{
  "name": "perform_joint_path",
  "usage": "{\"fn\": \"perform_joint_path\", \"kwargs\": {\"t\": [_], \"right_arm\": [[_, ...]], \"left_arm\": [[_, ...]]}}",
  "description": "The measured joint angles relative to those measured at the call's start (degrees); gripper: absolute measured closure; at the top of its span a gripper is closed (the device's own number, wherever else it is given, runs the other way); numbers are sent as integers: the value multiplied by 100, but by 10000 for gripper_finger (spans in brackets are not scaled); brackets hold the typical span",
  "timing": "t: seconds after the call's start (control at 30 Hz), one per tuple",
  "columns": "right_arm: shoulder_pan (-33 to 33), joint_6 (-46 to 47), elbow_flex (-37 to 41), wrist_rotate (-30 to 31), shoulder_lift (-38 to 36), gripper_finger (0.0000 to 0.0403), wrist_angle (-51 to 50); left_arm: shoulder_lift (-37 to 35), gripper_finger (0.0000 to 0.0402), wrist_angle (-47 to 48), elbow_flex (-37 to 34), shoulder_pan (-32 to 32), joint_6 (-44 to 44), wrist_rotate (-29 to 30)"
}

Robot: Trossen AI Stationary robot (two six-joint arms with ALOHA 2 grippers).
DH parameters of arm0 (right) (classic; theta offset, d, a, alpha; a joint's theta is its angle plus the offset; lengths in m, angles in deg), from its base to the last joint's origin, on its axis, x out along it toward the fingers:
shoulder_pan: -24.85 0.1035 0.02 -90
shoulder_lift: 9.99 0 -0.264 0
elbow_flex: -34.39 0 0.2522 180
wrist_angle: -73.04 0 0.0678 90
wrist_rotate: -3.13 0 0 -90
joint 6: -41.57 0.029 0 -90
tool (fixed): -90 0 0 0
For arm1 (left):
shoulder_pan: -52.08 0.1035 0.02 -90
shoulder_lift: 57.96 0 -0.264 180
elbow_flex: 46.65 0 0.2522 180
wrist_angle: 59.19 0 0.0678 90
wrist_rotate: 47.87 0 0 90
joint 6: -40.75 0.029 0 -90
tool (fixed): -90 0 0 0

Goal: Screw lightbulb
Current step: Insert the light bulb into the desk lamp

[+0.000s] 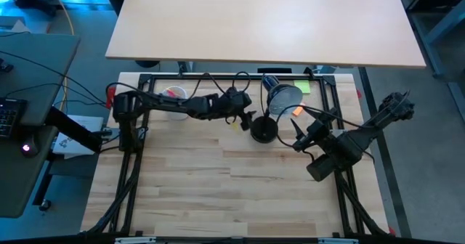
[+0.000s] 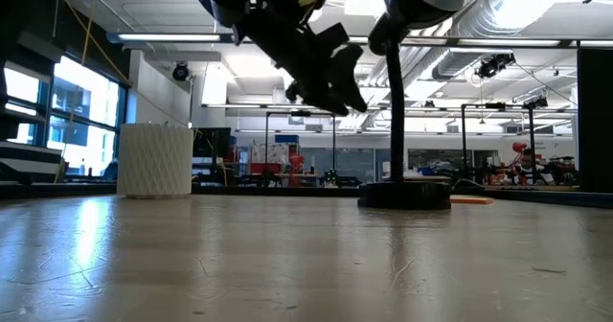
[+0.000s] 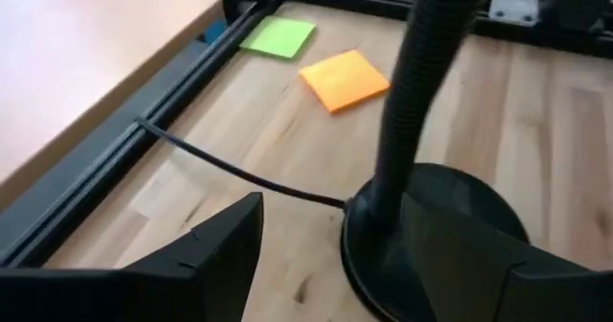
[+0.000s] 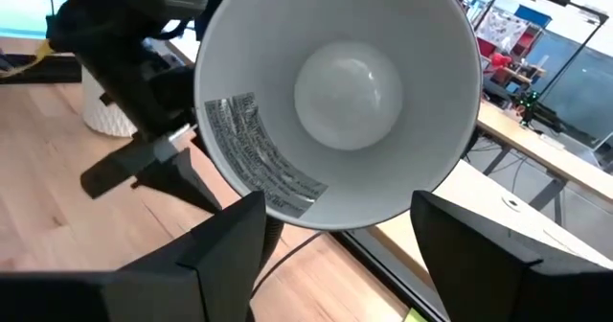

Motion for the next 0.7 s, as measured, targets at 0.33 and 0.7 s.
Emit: {"fn": "perform_joint_path", "kwargs": {"t": [0.33, 0.7], "right_arm": [[-2, 153, 0, -105, 0, 144, 4], [146, 583, 534, -1097, -455, 144, -193]], "left_arm": [[-83, 158, 515, -389, 99, -192, 197], [-881, 158, -1572, -2086, 113, -259, -350]]}}
